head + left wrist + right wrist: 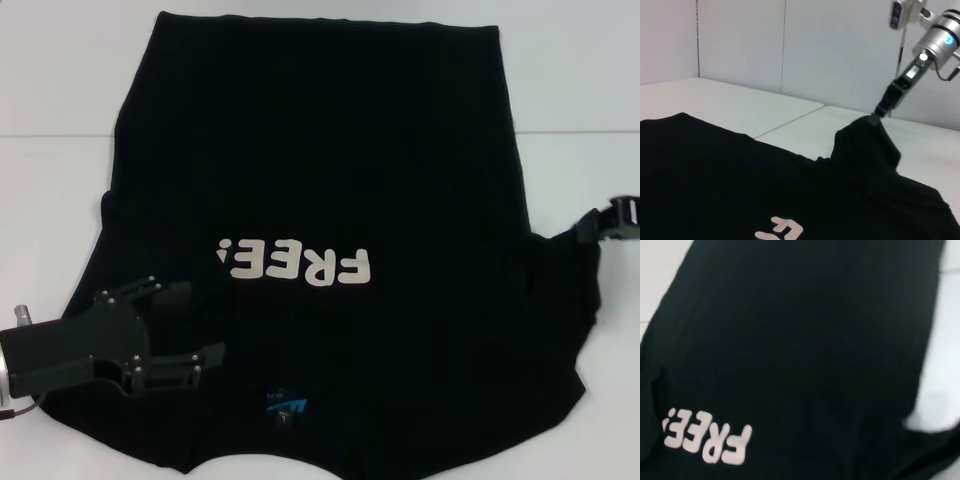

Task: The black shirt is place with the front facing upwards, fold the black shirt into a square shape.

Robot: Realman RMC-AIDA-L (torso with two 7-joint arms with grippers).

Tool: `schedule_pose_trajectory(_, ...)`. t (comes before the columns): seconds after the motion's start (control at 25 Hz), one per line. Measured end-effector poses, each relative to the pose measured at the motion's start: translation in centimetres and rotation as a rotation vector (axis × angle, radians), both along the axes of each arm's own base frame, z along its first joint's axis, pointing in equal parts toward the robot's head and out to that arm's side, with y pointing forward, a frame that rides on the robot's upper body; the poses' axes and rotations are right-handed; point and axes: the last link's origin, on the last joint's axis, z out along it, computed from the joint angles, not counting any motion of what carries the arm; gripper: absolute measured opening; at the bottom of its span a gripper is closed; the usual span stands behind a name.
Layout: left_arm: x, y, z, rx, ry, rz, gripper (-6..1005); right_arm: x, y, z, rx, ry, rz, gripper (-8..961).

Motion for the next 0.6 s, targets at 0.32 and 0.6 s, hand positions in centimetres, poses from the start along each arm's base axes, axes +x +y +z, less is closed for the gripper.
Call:
schedule_pose_trajectory(0.32,0.0,0.2,0.0,0.005,0.005,0.001,919,1.8,-1.3,0.4,-0.001,0.006,-0.050,74)
schedule_pose_trajectory(0.6,0.0,0.3,0.1,0.009,0.009,0.001,919,-2.1,1.0,-1.6,-0.062,-0.053,0.059,87)
